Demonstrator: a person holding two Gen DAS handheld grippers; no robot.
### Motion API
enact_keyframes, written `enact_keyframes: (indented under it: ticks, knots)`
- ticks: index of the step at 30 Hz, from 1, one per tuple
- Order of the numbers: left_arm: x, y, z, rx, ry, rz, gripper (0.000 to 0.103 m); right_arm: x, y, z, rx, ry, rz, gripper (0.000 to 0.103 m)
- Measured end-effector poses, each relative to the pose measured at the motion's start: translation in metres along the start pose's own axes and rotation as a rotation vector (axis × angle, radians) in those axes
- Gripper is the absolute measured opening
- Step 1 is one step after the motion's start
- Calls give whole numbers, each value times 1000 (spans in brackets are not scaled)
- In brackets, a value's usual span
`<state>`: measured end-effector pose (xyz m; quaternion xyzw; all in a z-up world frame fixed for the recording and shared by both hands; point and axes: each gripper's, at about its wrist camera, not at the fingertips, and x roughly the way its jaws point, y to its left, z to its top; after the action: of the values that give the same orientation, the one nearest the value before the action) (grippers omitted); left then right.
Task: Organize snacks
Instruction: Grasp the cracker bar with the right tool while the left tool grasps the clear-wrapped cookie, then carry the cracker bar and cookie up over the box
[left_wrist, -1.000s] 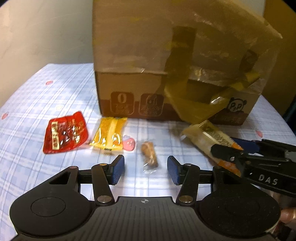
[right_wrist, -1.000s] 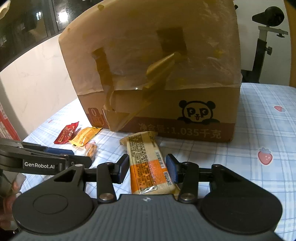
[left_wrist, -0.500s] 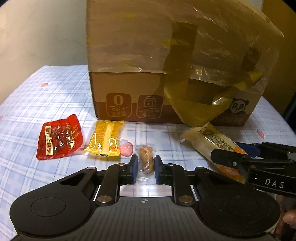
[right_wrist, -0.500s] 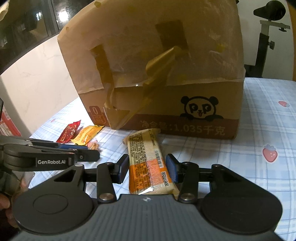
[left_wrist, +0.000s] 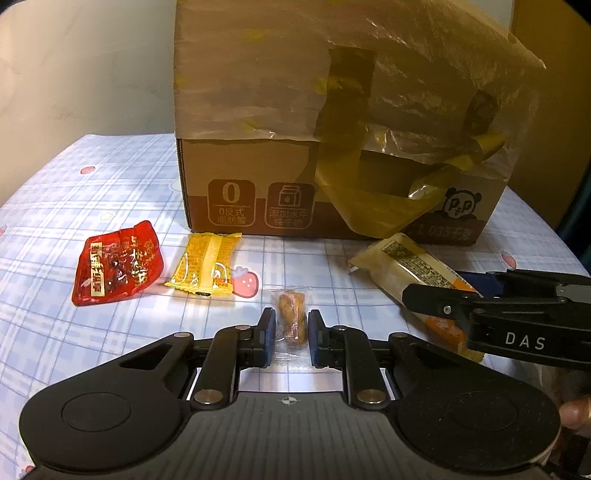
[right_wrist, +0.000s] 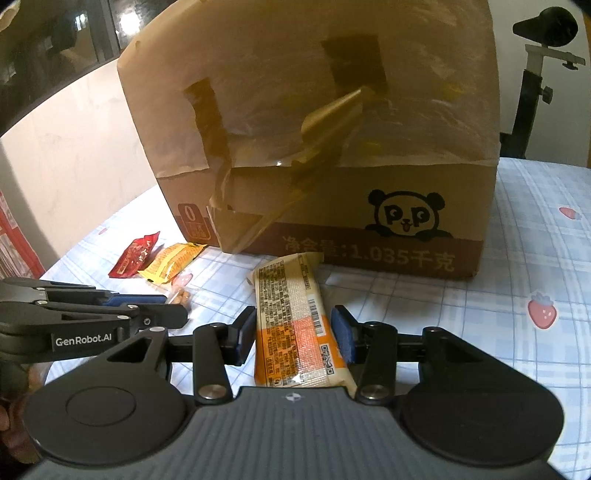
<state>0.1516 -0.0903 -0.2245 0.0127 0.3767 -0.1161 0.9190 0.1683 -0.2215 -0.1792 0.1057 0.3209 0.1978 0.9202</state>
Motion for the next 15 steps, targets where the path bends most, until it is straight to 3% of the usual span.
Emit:
enact_keyframes:
  ticks: [15]
  knots:
    - [-35, 14, 3, -60, -72, -94, 20, -14, 15, -2, -51, 18, 45, 43]
